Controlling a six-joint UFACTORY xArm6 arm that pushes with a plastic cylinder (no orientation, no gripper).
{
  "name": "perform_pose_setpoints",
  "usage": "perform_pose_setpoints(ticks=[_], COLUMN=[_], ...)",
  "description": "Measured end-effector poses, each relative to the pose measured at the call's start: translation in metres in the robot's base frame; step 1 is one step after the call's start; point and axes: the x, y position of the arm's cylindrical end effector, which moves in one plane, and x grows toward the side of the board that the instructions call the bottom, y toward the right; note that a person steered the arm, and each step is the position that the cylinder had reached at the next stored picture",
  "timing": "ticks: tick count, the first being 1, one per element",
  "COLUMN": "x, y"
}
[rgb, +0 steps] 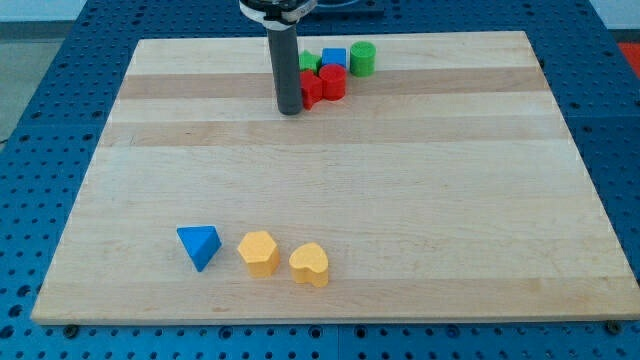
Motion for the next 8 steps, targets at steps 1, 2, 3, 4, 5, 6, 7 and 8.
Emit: perform_pose_setpoints(ticks=[1,2,3,4,5,6,7,8], x=[-0.002,0.012,0.075,0.059,-0.023,-0.065,-0.064,-0.062], y=[-0.008,-0.009,0.040,0.111,0.112,0.070,0.003,-0.031])
